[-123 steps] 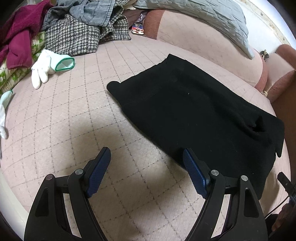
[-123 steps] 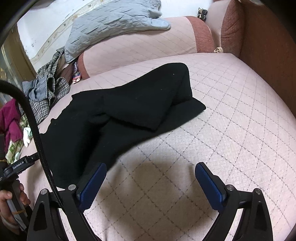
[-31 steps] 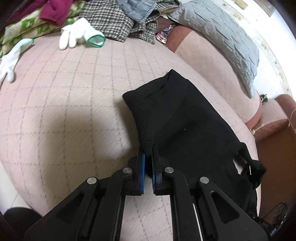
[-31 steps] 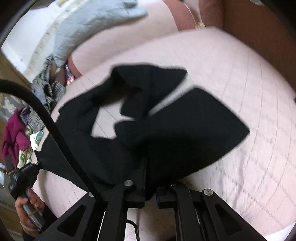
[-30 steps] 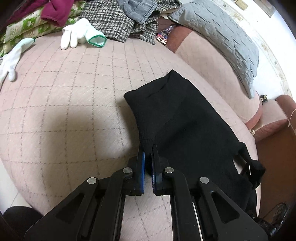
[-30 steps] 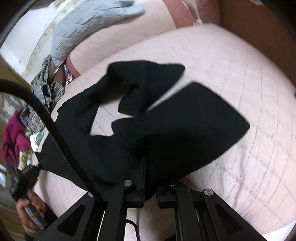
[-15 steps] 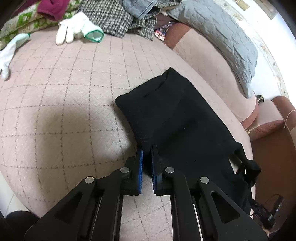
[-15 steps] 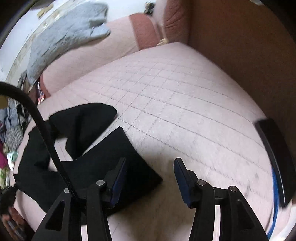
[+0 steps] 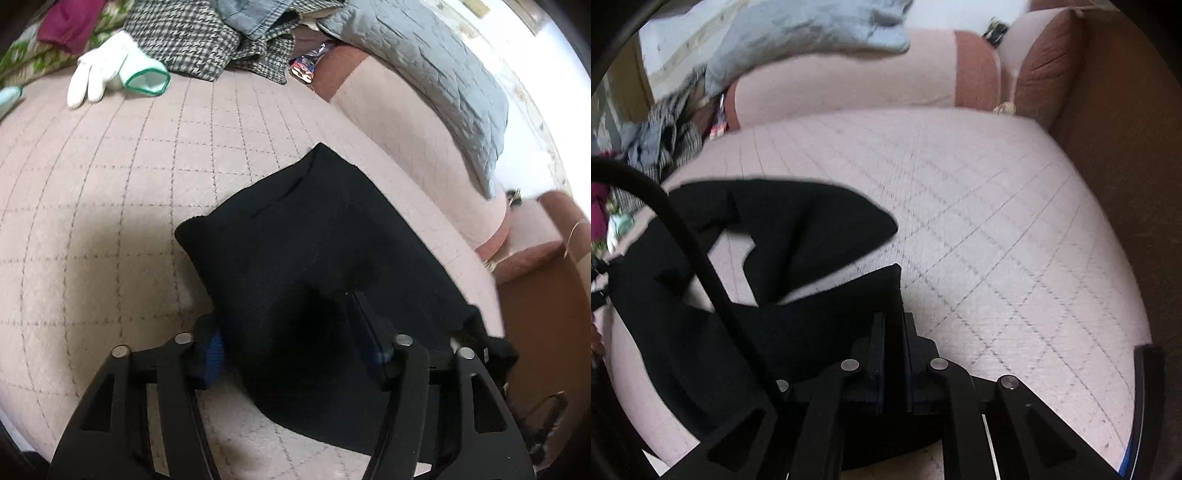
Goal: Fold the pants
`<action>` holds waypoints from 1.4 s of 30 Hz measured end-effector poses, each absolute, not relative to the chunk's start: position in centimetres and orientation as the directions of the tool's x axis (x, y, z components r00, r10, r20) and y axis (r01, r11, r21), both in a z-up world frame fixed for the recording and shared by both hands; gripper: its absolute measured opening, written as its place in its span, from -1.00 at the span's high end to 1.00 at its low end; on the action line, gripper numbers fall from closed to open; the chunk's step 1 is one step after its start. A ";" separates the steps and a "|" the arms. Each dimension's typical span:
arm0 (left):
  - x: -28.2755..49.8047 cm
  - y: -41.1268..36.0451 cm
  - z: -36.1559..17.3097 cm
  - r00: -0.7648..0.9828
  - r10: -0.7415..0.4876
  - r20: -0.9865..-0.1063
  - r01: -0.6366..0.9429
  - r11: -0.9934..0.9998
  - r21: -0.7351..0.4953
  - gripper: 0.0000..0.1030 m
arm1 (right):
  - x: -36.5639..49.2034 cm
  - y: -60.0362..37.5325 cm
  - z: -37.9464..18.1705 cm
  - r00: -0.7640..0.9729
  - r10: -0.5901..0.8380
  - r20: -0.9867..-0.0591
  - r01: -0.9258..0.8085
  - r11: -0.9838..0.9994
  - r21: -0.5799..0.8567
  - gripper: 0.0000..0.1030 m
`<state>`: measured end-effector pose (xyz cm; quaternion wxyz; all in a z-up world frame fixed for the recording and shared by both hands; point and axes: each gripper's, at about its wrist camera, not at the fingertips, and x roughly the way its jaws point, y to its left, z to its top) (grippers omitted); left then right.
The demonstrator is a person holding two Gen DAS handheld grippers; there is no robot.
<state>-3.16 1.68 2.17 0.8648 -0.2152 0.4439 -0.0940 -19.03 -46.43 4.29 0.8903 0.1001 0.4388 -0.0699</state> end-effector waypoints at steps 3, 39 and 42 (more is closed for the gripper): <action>-3.8 2.3 2.2 0.585 -0.328 -0.742 -0.034 0.904 -0.427 0.88 | -20.7 -47.2 5.7 0.634 -0.070 -0.770 0.267 0.954 0.133 0.88; 2.6 -5.0 7.8 0.482 -0.457 -0.748 0.435 0.866 -0.249 -0.30 | -5.7 -41.7 7.8 0.629 0.046 -0.776 -0.011 0.999 0.050 -0.02; 5.3 -7.4 7.5 0.436 -0.464 -0.771 0.505 0.835 -0.217 -0.30 | -4.1 -41.7 6.9 0.604 0.060 -0.795 -0.045 0.998 0.041 -0.02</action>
